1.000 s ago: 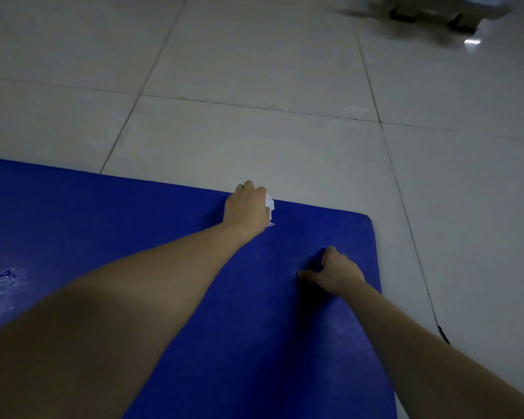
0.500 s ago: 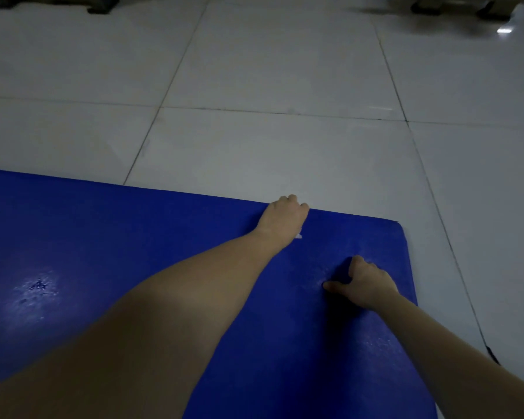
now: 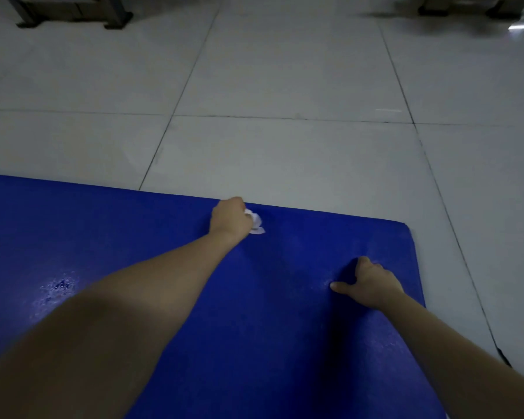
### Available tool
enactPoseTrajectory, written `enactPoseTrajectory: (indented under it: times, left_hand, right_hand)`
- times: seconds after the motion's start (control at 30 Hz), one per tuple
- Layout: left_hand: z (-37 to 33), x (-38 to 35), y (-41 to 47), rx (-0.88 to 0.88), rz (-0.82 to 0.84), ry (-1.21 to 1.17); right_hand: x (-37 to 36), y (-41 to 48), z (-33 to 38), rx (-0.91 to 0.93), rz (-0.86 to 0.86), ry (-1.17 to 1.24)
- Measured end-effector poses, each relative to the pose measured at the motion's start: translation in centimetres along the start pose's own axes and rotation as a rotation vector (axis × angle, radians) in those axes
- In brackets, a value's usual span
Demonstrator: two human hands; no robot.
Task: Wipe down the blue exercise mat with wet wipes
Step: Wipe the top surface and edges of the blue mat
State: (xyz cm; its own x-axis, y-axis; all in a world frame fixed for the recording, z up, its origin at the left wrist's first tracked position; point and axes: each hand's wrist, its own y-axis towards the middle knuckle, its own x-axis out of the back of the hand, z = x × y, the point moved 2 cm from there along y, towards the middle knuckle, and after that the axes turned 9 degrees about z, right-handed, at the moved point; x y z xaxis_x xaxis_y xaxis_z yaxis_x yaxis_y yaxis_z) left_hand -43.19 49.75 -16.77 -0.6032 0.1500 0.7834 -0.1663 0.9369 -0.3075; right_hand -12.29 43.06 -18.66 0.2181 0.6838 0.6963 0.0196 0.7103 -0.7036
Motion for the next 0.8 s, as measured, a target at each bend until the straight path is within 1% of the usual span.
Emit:
enactPoseTrajectory:
  times: [0.1, 0.23, 0.33, 0.4, 0.43, 0.53, 0.6, 0.7, 0.8]
  left_hand:
    - [-3.8, -4.2, -1.3, -0.108, 0.048, -0.020]
    - [-8.6, -9.2, -3.8, -0.277, 0.164, 0.052]
    - [-9.2, -10.4, -4.1, -0.399, 0.206, 0.275]
    - [-8.3, -9.7, -3.7, -0.484, 0.179, 0.432]
    - [-7.5, -9.0, -3.5, -0.504, 0.165, 0.472]
    - [-3.8, -6.0, -2.8, -0.440, 0.118, 0.445]
    - [-0.8, -3.8, -2.5, -0.332, 0.062, 0.378]
    - [3.7, -0.9, -2.2, -0.152, -0.036, 0.366]
    - [6.3, 0.5, -1.8, 0.003, -0.110, 0.296]
  right_hand:
    - [0.0, 0.0, -0.1, 0.002, 0.005, -0.020]
    - [0.4, 0.2, 0.3, 0.011, 0.041, -0.038]
    - [0.4, 0.6, 0.4, 0.007, 0.052, -0.062]
    - [0.3, 0.9, 0.2, -0.007, 0.064, -0.062]
    - [0.3, 0.9, 0.2, -0.015, 0.071, -0.057]
    - [0.4, 0.8, 0.2, -0.020, 0.080, -0.053]
    - [0.5, 0.7, 0.2, -0.020, 0.075, -0.058]
    - [0.4, 0.6, 0.2, -0.015, 0.074, -0.055]
    - [0.5, 0.5, 0.4, -0.010, 0.067, -0.048]
